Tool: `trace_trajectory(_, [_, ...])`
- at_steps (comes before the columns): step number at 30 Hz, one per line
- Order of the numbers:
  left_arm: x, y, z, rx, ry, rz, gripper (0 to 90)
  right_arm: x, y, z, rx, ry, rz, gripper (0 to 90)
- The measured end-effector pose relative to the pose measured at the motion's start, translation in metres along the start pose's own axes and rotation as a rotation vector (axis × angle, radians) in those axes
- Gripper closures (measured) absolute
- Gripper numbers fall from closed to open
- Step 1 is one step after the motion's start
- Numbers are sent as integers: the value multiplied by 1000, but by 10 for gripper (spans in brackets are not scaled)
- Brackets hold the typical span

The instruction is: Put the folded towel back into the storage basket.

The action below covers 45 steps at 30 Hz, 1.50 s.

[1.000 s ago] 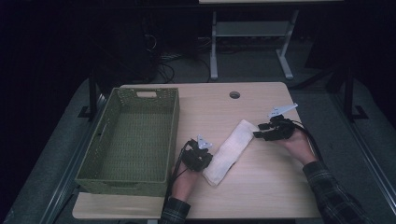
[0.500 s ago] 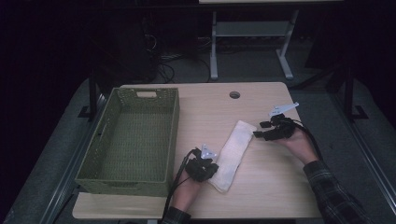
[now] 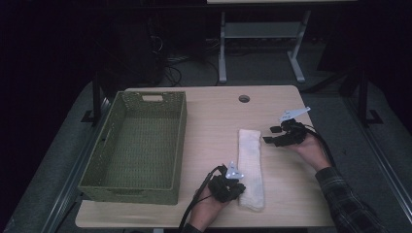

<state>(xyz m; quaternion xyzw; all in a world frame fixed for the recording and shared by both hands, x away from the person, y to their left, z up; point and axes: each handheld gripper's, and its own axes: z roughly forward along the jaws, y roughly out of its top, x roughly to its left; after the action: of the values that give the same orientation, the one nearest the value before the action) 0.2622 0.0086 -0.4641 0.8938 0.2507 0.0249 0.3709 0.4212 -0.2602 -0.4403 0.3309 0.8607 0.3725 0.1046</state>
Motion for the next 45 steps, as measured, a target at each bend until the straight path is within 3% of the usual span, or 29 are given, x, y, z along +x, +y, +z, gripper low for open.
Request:
trace_trajectory(7, [-12,6,10,-9,-48,29,818,0,-1,2,9,-6,-9,398])
trace_trajectory(13, [-5,11,2,-21,-84,48,631,1,-1,2,7,-7,-9,398])
trace_trajectory(16, [-2,19,0,-17,-83,83,502,1,-1,2,10,-9,-7,398])
trace_trajectory(19, [1,28,1,-14,-83,145,400,1,-1,3,11,-8,-18,398])
trace_trajectory(23, [5,39,8,-13,-98,192,323,1,-1,3,10,-7,-19,398])
trace_trajectory(24, [6,41,10,2,-99,221,323,1,-1,3,10,-8,-19,398])
trace_trajectory(26, [7,46,14,4,-86,245,282,1,-1,3,11,-8,-14,398])
trace_trajectory(30, [10,53,22,35,-72,309,258,1,-1,2,10,-10,-13,398])
trace_trajectory(37, [16,58,35,89,-116,403,242,1,-1,2,0,-15,-23,400])
trace_trajectory(41, [19,55,42,134,-140,398,237,1,-1,1,-4,-18,-20,402])
trace_trajectory(43, [22,53,44,116,-160,377,226,2,-1,1,-5,-23,-20,403])
trace_trajectory(45, [23,52,43,110,-166,381,225,1,-1,0,-7,-23,-17,403])
